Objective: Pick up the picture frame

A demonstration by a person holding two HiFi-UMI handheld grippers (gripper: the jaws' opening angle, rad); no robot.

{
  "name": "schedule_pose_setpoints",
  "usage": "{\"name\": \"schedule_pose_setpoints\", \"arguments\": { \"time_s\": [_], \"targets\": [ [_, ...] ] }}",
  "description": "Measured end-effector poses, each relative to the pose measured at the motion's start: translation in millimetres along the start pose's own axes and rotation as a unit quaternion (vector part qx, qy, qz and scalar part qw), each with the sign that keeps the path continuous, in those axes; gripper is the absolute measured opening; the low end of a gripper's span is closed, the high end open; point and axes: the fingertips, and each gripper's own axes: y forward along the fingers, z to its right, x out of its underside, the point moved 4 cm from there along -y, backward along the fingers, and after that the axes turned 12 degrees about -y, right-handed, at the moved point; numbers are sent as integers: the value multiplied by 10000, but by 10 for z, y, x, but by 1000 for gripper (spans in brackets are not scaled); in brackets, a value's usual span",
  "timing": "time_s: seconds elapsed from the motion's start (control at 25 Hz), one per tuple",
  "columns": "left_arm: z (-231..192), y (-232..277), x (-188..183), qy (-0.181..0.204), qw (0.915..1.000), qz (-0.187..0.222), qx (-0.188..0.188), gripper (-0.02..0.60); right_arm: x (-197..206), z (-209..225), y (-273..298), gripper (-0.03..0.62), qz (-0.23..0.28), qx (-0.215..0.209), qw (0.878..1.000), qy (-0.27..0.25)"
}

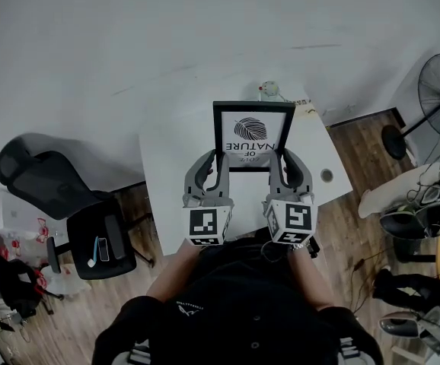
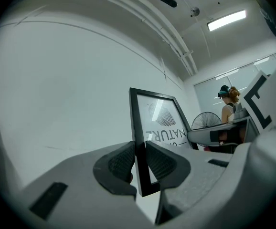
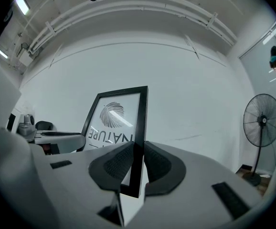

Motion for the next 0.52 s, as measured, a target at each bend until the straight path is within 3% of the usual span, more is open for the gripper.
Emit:
{"name": "schedule_pose_setpoints", "arguments": {
  "time_s": [0.52],
  "targets": [
    [-19,-19,60,-18,10000,-8,-24,77,94,-33,5,67,-97,-75,9999,6]
  ]
}}
